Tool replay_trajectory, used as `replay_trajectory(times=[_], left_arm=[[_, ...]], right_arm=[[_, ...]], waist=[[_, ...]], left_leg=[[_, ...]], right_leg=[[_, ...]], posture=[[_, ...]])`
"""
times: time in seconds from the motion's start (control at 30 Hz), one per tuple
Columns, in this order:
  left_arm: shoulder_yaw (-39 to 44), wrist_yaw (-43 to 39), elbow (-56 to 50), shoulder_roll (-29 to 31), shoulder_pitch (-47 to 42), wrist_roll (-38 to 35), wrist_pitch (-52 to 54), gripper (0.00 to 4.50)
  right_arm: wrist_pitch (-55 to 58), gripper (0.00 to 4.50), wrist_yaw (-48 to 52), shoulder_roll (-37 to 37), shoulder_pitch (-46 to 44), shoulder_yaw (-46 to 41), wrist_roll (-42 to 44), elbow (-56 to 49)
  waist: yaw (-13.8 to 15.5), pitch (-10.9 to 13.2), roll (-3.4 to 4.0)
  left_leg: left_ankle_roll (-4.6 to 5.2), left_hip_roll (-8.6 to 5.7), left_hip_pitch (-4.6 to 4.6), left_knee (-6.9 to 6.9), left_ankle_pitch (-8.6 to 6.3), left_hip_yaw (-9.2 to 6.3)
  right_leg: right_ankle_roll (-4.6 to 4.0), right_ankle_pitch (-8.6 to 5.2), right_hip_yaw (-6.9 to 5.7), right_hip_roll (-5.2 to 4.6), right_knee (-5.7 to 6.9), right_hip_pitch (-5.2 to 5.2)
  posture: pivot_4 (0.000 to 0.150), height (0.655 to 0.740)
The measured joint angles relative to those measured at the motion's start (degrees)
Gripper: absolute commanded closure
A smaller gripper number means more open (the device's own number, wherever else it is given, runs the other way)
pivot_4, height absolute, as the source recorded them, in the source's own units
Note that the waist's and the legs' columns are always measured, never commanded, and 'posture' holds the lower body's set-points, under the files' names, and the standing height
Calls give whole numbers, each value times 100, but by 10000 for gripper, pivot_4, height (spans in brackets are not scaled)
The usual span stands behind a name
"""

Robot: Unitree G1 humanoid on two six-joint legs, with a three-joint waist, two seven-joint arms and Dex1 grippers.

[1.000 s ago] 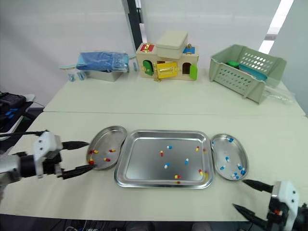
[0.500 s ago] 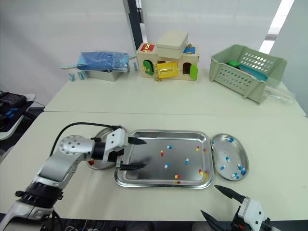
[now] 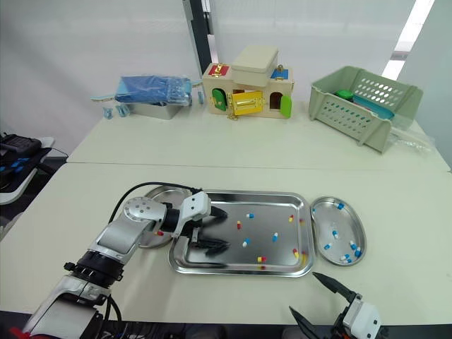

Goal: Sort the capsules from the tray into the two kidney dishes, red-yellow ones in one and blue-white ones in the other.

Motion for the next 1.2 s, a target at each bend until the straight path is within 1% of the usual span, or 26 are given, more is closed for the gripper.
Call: replay_trajectory(times=[0.6, 0.7, 0.8, 1.0, 1.03, 1.07, 1.1, 1.2], left_arm=[[-66, 135, -20, -346, -121, 256, 210, 0], [-66, 137, -21, -347, -121, 271, 204, 5256], [-66, 142, -21, -355, -121, 275, 204, 14149], [-68, 141, -20, -373, -122, 295, 202, 33859], [-68, 142, -18, -376, -122, 307, 196, 37692], [-68, 141, -18, -384, -123, 309, 189, 40222], [-68, 140, -17, -391, -123, 312, 184, 41037], [-68, 141, -9, -407, -123, 341, 147, 41040]], right_arm=[[-74, 77, -299, -274, 55, 168, 1, 3], [-99, 0, -369, -286, 55, 179, 6, 3], [-102, 0, -406, -291, 49, 231, 9, 3], [-101, 0, -498, -347, 9, 264, 9, 3], [-101, 0, -503, -354, 1, 266, 9, 3], [-101, 0, -508, -357, -4, 268, 9, 3], [-101, 0, -511, -360, -5, 270, 9, 3], [-101, 0, -529, -370, -4, 285, 8, 3]], waist=[[3, -2, 1], [2, -3, 1], [2, -3, 1], [2, -3, 1], [2, -3, 1], [2, -3, 1], [3, -3, 1], [2, -3, 2]], left_leg=[[0, -1, 1, 6, 0, -2], [0, -1, 1, 6, 0, -2], [0, -1, 1, 6, 0, -2], [0, -1, 1, 7, 0, -2], [-1, -1, 1, 7, 0, -2], [0, -1, 1, 7, 0, -2], [0, -1, 1, 7, 0, -2], [0, -1, 1, 8, 0, -2]], right_leg=[[0, 0, -1, 0, 1, 4], [0, 0, -1, 0, 2, 4], [0, 0, -1, 0, 2, 4], [0, 0, -1, 0, 2, 4], [0, 0, -1, 0, 2, 4], [0, 0, -1, 0, 2, 4], [0, 0, -1, 0, 2, 5], [0, 0, -1, 0, 2, 5]], posture=[[1500, 7400], [1500, 7400], [1500, 7400], [1500, 7400], [1500, 7400], [1500, 7400], [1500, 7400], [1500, 7400]])
